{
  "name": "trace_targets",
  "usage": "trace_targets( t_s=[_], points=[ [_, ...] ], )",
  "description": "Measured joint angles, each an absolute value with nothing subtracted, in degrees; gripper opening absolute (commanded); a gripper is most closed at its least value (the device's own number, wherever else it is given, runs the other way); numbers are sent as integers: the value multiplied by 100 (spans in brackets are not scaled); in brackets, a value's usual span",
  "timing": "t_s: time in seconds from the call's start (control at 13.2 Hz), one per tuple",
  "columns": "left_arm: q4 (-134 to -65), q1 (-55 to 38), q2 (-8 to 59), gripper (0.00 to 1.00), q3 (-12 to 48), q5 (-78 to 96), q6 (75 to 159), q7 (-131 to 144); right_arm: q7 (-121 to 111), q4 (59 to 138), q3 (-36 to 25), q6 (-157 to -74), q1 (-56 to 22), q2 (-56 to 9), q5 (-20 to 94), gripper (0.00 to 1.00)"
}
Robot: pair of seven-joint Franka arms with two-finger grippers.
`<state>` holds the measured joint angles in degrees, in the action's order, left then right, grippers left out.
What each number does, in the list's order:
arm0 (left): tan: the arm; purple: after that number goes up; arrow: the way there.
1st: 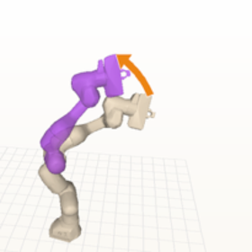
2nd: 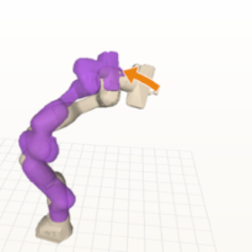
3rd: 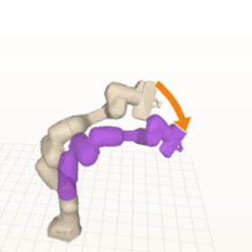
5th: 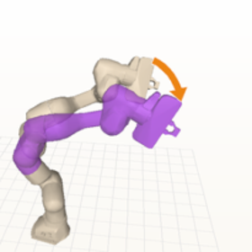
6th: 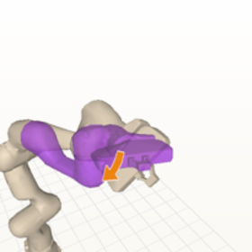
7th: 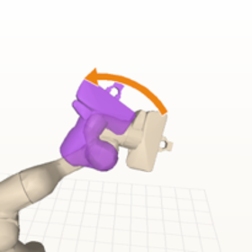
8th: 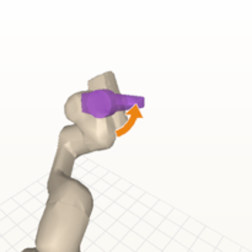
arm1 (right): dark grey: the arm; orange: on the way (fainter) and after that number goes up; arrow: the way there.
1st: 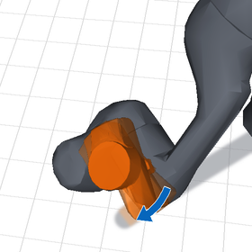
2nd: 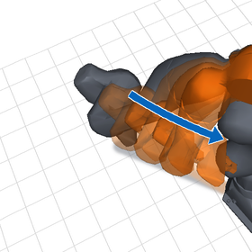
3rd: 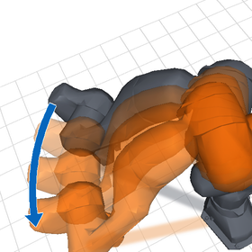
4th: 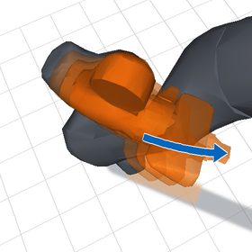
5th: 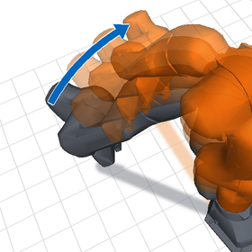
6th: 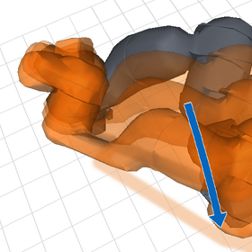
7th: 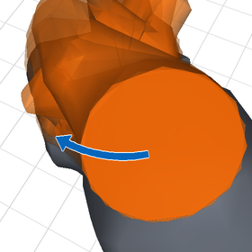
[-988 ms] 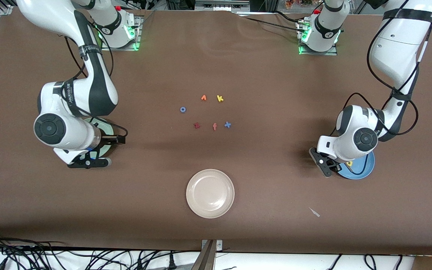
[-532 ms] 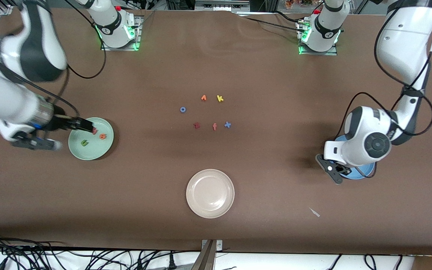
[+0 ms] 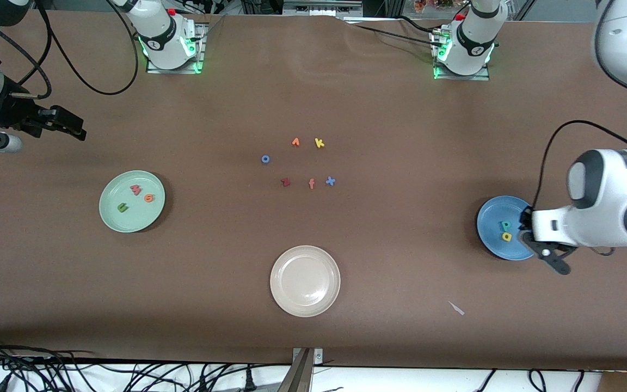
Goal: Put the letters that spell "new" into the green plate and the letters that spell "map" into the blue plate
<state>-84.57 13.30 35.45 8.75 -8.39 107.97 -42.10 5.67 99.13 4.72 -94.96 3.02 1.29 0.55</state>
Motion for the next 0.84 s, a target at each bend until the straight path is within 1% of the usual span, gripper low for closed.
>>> trace_targets(
  t_s=[0.08,0.15,0.3,0.38,0.61,0.84],
  points=[
    [-8503,1488,3613,21,877,-839,10789,-4226,561,10028,467,-9684,290,140,42,100],
    [-8554,1540,3689,36,878,-839,10789,-4227,561,10092,471,-9785,265,139,18,100],
    [-8577,1478,3840,85,917,-839,10790,-4205,561,10141,471,-9812,251,138,-1,100],
    [-8573,1423,3867,100,927,-839,10795,-4189,561,10141,470,-9818,251,139,-15,100],
    [-8354,1369,3838,100,934,-839,10803,-4173,561,10141,468,-9854,241,138,-51,100],
    [-8178,1378,3598,100,920,-838,10690,-3649,560,10124,447,-9876,241,135,-56,100]
  ],
)
